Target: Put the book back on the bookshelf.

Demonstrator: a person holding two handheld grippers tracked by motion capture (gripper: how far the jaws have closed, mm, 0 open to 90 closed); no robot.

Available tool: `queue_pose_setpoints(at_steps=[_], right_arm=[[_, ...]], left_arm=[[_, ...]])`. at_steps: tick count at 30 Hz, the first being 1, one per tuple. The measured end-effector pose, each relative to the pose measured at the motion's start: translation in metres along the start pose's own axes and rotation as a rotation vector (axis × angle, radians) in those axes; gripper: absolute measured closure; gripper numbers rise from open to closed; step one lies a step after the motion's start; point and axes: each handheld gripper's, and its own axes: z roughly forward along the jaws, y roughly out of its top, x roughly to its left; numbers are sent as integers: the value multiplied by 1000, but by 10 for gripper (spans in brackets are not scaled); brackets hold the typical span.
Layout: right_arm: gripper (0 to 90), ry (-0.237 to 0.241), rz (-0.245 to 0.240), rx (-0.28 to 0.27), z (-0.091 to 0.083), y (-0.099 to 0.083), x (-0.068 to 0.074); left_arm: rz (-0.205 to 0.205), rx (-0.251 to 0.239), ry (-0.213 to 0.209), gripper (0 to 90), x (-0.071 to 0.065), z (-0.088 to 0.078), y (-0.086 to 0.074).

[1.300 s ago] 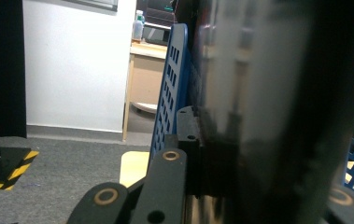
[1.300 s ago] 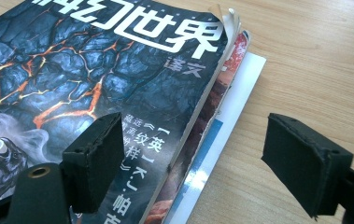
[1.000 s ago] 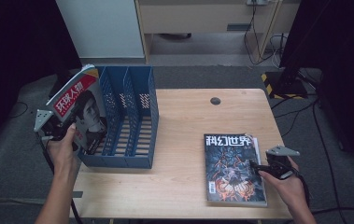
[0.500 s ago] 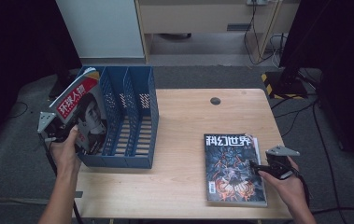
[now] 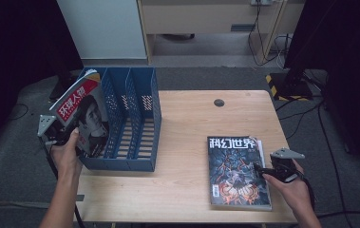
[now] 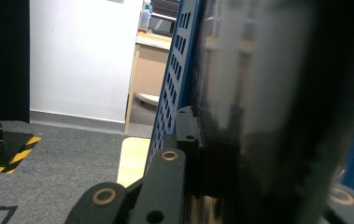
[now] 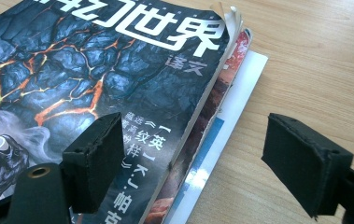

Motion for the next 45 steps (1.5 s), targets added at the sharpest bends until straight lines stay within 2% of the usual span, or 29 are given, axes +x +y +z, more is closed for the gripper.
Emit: queue_pose_setpoints(at_steps=[12,45], right_arm=[[206,1,-2,0,-1,0,0],[201,9,4,-1,-3,1,0]], left_arm=[[-20,6,4,837,3,-1,-3],[-18,27,-1,735,3,-5,1]])
